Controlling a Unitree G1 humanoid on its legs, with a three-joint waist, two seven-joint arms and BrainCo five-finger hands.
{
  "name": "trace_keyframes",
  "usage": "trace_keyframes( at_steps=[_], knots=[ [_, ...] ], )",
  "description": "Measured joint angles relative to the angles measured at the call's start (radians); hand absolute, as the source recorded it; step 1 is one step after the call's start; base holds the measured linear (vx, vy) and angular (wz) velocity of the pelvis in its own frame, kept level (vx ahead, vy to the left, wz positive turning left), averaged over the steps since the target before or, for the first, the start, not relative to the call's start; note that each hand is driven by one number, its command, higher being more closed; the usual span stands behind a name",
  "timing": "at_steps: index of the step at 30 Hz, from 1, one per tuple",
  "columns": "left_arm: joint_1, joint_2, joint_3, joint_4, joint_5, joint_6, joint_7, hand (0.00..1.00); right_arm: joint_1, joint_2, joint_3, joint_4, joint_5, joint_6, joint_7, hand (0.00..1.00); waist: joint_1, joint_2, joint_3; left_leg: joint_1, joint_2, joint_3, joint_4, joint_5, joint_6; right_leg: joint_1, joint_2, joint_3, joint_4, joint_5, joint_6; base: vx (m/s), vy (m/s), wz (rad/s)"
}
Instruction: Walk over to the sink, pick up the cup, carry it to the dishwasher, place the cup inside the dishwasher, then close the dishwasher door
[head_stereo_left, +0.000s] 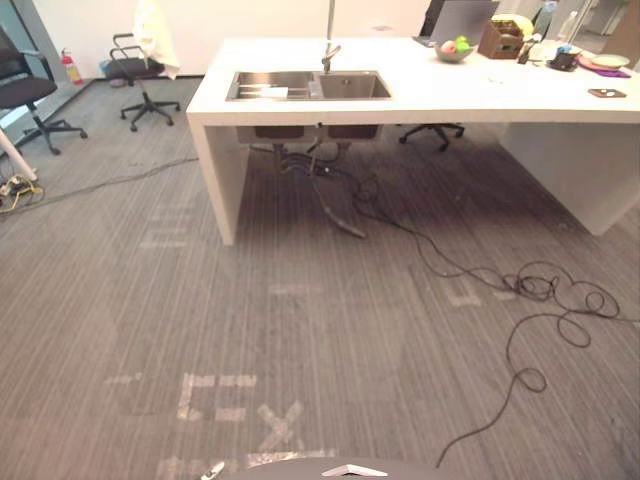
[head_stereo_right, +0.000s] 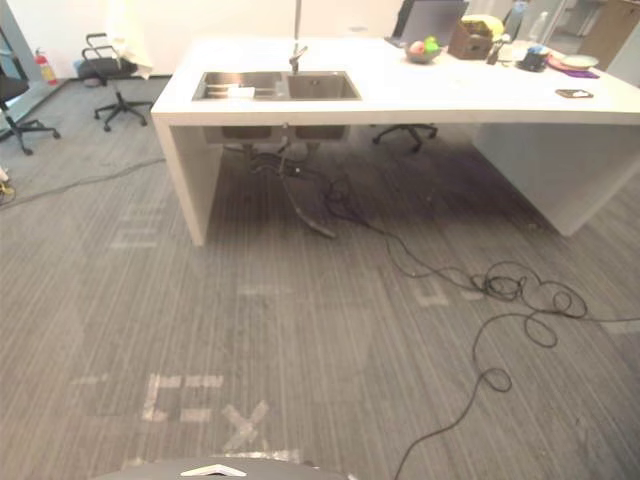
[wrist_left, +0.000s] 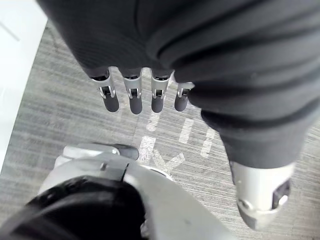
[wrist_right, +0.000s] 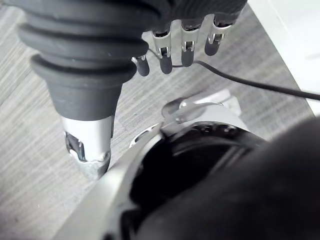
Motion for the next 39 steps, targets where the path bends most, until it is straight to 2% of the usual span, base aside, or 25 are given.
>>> trace_keyframes(
  at_steps=[2,5,9,13,19,20,21,22,23,24,25,26,27,30,31,32,34,35,36,37,38,39],
  knots=[
    [-0.007,0.000,-0.011,-0.002,0.015,-0.045,0.025,0.00,-0.036,0.001,0.026,-0.029,-0.064,-0.073,-0.011,0.00,0.002,-0.002,0.002,0.002,-0.001,-0.002,-0.011,0.006,0.008,-0.002,0.000,-0.002,0.001,-0.002,0.003,0.06,0.017,0.03],
    [-0.022,0.001,-0.011,-0.005,0.019,-0.077,0.050,0.00,-0.086,0.012,0.030,-0.034,-0.094,-0.112,-0.006,0.00,0.004,-0.003,0.010,0.013,-0.005,-0.013,-0.018,0.008,0.012,0.003,-0.002,-0.016,0.005,-0.008,0.011,0.06,0.018,0.08],
    [-0.025,0.005,-0.014,-0.033,0.035,-0.088,0.075,0.00,-0.115,0.040,0.045,-0.033,-0.133,-0.109,0.020,0.00,0.019,-0.021,0.029,0.018,-0.009,-0.019,-0.018,0.008,0.012,0.012,-0.007,-0.027,0.005,-0.010,0.014,0.01,0.011,0.09],
    [-0.025,0.001,-0.011,-0.037,0.033,-0.087,0.097,0.00,-0.121,0.046,0.044,-0.034,-0.149,-0.095,0.049,0.00,0.021,-0.020,0.045,0.035,-0.017,-0.019,-0.018,0.008,0.012,0.031,-0.016,-0.028,0.005,-0.012,0.018,-0.04,0.011,0.01],
    [-0.022,0.001,-0.009,-0.029,0.035,-0.110,0.092,0.00,-0.119,0.051,0.040,-0.034,-0.181,-0.089,0.048,0.00,0.020,-0.020,0.046,0.036,-0.026,-0.046,-0.019,0.008,0.022,0.045,-0.028,-0.061,0.014,-0.030,0.029,-0.08,-0.001,0.15],
    [-0.022,-0.003,-0.008,-0.028,0.035,-0.116,0.093,0.00,-0.120,0.049,0.025,-0.034,-0.181,-0.089,0.048,0.00,0.016,-0.015,0.048,0.036,-0.027,-0.050,-0.013,0.001,0.033,0.022,-0.044,-0.087,0.083,-0.068,0.034,-0.05,0.029,0.43],
    [-0.019,-0.002,-0.008,-0.028,0.035,-0.117,0.093,0.00,-0.119,0.047,0.021,-0.036,-0.181,-0.089,0.048,0.00,0.014,-0.023,0.052,0.036,-0.034,-0.049,-0.007,-0.011,0.043,-0.020,-0.075,-0.110,0.190,-0.129,0.054,-0.04,0.046,0.44],
    [-0.017,-0.001,-0.007,-0.029,0.034,-0.117,0.093,0.00,-0.119,0.047,0.021,-0.037,-0.181,-0.089,0.048,0.00,0.013,-0.027,0.053,0.037,-0.040,-0.050,0.002,-0.021,0.048,-0.038,-0.097,-0.117,0.250,-0.161,0.077,0.00,0.064,0.42],
    [-0.016,-0.002,-0.003,-0.031,0.036,-0.120,0.093,0.00,-0.118,0.040,0.022,-0.044,-0.181,-0.089,0.048,0.00,0.011,-0.018,0.059,0.036,-0.049,-0.053,0.017,-0.031,0.061,-0.090,-0.142,-0.121,0.414,-0.206,0.113,0.03,0.049,0.27],
    [-0.017,-0.003,0.002,-0.029,0.036,-0.122,0.093,0.00,-0.119,0.037,0.022,-0.055,-0.182,-0.092,0.045,0.00,0.014,-0.021,0.063,0.035,-0.055,-0.056,0.031,-0.036,0.066,-0.134,-0.171,-0.117,0.528,-0.215,0.095,0.03,0.054,0.32],
    [-0.011,0.002,0.004,-0.030,0.051,-0.132,0.095,0.00,-0.119,0.030,0.023,-0.076,-0.182,-0.110,0.039,0.00,0.011,-0.028,0.071,0.037,-0.065,-0.063,0.059,-0.053,0.075,-0.223,-0.222,-0.109,0.745,-0.217,0.022,0.05,0.029,0.28],
    [-0.002,0.003,0.006,-0.032,0.055,-0.140,0.099,0.00,-0.122,0.028,0.027,-0.062,-0.181,-0.109,0.040,0.00,0.007,-0.033,0.072,0.052,-0.063,-0.069,0.073,-0.068,0.077,-0.265,-0.229,-0.102,0.847,-0.240,0.004,0.07,0.019,0.32],
    [0.003,0.002,0.009,-0.033,0.055,-0.141,0.105,0.00,-0.120,0.028,0.028,-0.054,-0.173,-0.105,0.045,0.00,0.007,-0.033,0.071,0.056,-0.057,-0.074,0.080,-0.075,0.075,-0.268,-0.219,-0.097,0.838,-0.250,0.014,0.17,-0.021,0.23],
    [0.014,-0.006,0.043,-0.034,0.028,-0.122,0.143,0.00,-0.124,0.032,0.027,-0.030,-0.113,-0.105,0.051,0.00,0.004,-0.036,0.074,0.036,-0.038,-0.096,0.112,-0.104,0.065,-0.247,-0.133,-0.069,0.536,-0.254,0.017,0.17,-0.068,0.11],
    [0.004,-0.007,0.047,-0.034,0.024,-0.113,0.144,0.00,-0.129,0.033,0.018,-0.026,-0.096,-0.105,0.053,0.00,0.003,-0.032,0.089,0.024,-0.020,-0.108,0.139,-0.126,0.056,-0.242,-0.086,-0.047,0.423,-0.232,0.008,0.30,-0.201,0.20],
    [-0.011,-0.013,0.049,-0.032,0.037,-0.113,0.145,0.00,-0.135,0.030,-0.002,-0.028,-0.087,-0.106,0.057,0.00,-0.001,-0.018,0.115,0.023,0.012,-0.131,0.164,-0.151,0.041,-0.250,-0.045,-0.024,0.374,-0.193,0.007,0.27,-0.179,0.25],
    [-0.039,-0.018,0.057,-0.032,0.056,-0.113,0.145,0.00,-0.136,0.028,-0.034,-0.034,-0.065,-0.107,0.073,0.00,0.000,-0.008,0.134,0.016,0.065,-0.162,0.195,-0.197,0.007,-0.322,-0.021,0.005,0.404,-0.164,0.024,0.23,-0.194,0.36],
    [-0.049,-0.018,0.068,-0.032,0.058,-0.113,0.145,0.00,-0.135,0.034,-0.049,-0.041,-0.058,-0.108,0.082,0.00,0.000,-0.013,0.141,0.020,0.082,-0.179,0.209,-0.220,-0.015,-0.364,-0.024,0.021,0.438,-0.160,0.026,0.32,-0.291,0.46],
    [-0.055,-0.015,0.088,-0.033,0.074,-0.113,0.145,0.00,-0.124,0.049,-0.048,-0.065,-0.058,-0.108,0.085,0.00,0.001,-0.027,0.148,0.039,0.096,-0.193,0.225,-0.253,-0.038,-0.390,-0.036,0.031,0.455,-0.156,0.030,0.36,-0.336,0.43],
    [-0.053,-0.007,0.111,-0.034,0.093,-0.114,0.144,0.00,-0.113,0.055,-0.048,-0.068,-0.058,-0.110,0.087,0.00,0.004,-0.054,0.151,0.067,0.096,-0.204,0.242,-0.293,-0.060,-0.379,-0.072,0.035,0.443,-0.145,0.033,0.40,-0.383,0.40],
    [-0.049,-0.010,0.124,-0.034,0.099,-0.114,0.150,0.00,-0.103,0.058,-0.055,-0.067,-0.050,-0.110,0.089,0.00,0.009,-0.059,0.151,0.108,0.104,-0.206,0.252,-0.330,-0.072,-0.381,-0.095,0.009,0.515,-0.094,0.003,0.48,-0.404,0.36],
    [-0.039,-0.028,0.129,-0.033,0.121,-0.118,0.161,0.00,-0.100,0.047,-0.063,-0.072,-0.049,-0.110,0.089,0.00,0.006,-0.038,0.138,0.138,0.135,-0.211,0.272,-0.343,-0.067,-0.391,-0.080,-0.010,0.620,-0.203,-0.019,0.50,-0.377,0.27]
  ],
)
